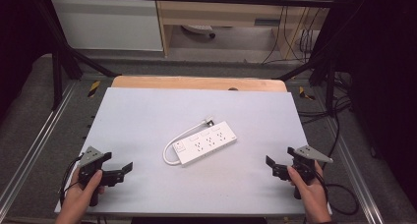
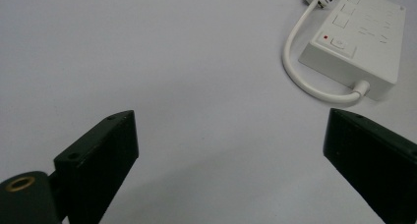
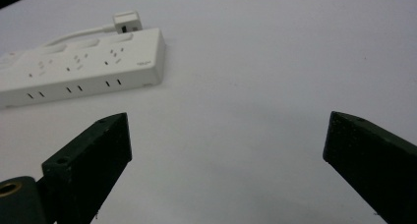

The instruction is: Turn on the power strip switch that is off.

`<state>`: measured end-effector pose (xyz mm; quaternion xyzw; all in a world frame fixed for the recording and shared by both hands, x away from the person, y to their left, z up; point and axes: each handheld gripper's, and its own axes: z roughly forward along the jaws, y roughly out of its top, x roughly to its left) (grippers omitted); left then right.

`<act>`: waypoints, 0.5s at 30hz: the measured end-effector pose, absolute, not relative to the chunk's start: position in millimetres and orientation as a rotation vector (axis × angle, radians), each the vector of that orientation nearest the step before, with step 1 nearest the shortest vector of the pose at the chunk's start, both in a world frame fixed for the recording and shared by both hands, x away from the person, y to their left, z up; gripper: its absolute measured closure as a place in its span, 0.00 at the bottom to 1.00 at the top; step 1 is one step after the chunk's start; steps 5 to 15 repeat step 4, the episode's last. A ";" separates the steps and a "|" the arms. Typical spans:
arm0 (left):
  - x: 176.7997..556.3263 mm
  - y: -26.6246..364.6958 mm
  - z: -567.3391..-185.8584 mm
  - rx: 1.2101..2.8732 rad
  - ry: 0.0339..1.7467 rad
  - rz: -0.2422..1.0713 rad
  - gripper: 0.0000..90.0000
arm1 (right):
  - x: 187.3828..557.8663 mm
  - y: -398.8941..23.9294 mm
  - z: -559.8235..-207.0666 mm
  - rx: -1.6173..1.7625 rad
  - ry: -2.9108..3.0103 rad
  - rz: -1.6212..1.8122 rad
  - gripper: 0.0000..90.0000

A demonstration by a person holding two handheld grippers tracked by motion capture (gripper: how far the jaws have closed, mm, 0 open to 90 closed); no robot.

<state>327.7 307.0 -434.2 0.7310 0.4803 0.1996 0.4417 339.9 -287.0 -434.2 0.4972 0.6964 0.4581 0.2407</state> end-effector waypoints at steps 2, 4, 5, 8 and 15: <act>327.5 306.9 -434.3 1.817 1.190 0.496 0.07 | 340.7 -285.1 -439.3 1.387 1.923 1.218 0.05; 327.4 306.9 -434.0 1.818 1.186 0.500 0.07 | 343.9 -280.2 -446.9 1.407 1.969 1.151 0.05; 327.4 306.9 -434.0 1.818 1.186 0.500 0.07 | 343.9 -280.2 -446.9 1.407 1.969 1.151 0.05; 327.4 306.9 -434.0 1.818 1.186 0.500 0.07 | 343.9 -280.2 -446.9 1.407 1.969 1.151 0.05; 327.4 306.9 -434.0 1.818 1.186 0.500 0.07 | 343.9 -280.2 -446.9 1.407 1.969 1.151 0.05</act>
